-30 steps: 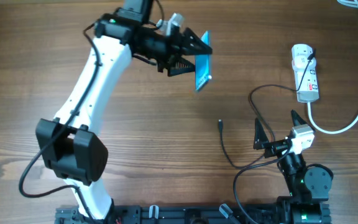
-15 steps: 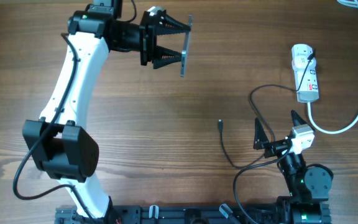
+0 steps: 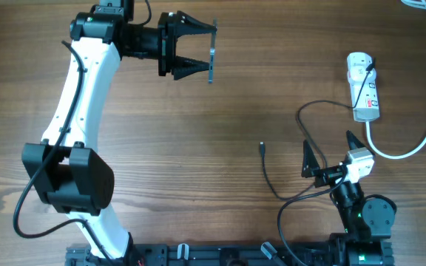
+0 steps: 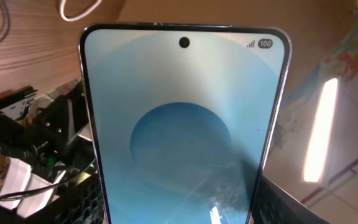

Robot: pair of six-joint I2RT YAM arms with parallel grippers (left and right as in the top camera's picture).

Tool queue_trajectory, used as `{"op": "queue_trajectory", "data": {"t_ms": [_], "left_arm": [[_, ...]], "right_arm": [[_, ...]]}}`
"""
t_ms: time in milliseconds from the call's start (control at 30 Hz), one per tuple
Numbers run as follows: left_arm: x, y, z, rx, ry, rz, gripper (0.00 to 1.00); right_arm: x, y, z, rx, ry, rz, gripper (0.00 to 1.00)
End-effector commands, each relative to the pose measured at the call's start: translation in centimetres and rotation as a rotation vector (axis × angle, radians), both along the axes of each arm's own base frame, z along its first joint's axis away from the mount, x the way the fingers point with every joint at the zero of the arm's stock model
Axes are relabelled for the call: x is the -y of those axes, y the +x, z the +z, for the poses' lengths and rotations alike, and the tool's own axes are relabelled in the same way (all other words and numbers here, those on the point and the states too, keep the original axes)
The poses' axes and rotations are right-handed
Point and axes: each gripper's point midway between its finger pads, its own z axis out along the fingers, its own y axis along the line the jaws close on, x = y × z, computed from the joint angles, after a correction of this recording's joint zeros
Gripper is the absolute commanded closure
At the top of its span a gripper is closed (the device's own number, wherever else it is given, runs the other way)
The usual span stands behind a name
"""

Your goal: Plug charger to phone and switch on socket

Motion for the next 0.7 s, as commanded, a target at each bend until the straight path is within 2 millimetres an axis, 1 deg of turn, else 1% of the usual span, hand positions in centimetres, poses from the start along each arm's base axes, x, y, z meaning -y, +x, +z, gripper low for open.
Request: {"op": "queue_trajectory", "data": {"t_ms": [0,200,333,667], "left_arm": [[-0.34,-0.53,1.46,0.025,0.005,0.013,0.32],[-0.34,-0.55,1.49,0.025,0.004,0.012,0.32],[-0.31,-0.82,2.00,0.022,-0.027,-0.003,0.33],[-0.31,-0.82,2.01,0.021,-0.027,-0.003,0.33]], "right_arm": [[-0.27,-0.08,0.14,0.009,-0.010,0.014,0.00],[-0.27,-0.08,0.14,0.009,-0.010,0.014,0.00],[-0.27,-0.08,0.14,0.009,-0.010,0.014,0.00],[-0.27,-0.08,0.14,0.009,-0.010,0.014,0.00]]}}
